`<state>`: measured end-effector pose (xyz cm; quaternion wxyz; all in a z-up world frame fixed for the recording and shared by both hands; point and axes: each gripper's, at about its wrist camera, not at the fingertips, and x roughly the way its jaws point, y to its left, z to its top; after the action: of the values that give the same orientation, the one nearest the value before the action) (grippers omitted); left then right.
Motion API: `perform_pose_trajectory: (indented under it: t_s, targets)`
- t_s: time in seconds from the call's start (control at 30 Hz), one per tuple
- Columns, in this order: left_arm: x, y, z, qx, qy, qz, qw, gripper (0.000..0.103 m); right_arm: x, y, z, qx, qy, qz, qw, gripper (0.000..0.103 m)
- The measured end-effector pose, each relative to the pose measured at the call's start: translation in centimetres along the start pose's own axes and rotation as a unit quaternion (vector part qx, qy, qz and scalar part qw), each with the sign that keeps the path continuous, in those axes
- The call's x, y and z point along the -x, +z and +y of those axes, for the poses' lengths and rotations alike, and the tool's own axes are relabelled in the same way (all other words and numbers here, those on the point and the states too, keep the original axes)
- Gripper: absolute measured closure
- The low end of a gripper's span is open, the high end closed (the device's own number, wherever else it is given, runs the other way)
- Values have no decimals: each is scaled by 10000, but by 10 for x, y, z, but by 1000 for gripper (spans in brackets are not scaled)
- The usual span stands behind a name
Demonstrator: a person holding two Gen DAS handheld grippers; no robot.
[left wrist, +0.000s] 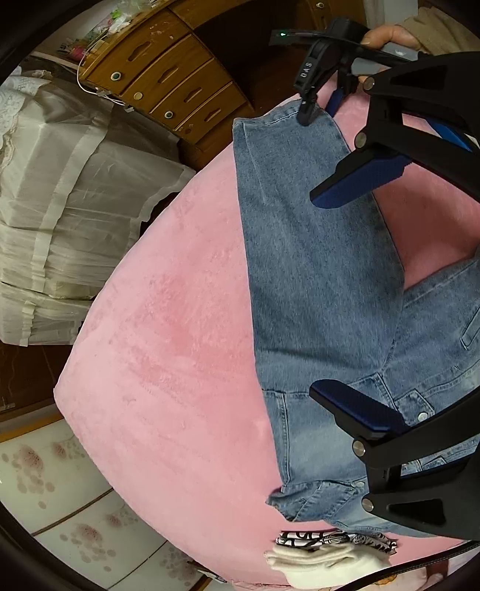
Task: Fold large clothes
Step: 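Reach the right tool to a jacket sleeve cuff and grasp it, then carry the held cuff with the right tool across the jacket body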
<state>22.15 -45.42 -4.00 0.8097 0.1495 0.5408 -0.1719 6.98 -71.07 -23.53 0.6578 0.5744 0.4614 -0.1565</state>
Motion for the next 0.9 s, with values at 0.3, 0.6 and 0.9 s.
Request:
perform_pose_trajectory:
  t_s: [0.3,0.6,0.9]
  targets:
    - [-37,14,-10,210,-170,309,9992,10,-11,16,4,154,-320,-102,9993,80]
    - [-44,-4,9,530,-252,662,9961,10,12,5,40,1115,-421,-430,9919,98]
    - [1,-61,102,1307,49,638,9894,10,53,-68,167,3435,161,-582,9372,98]
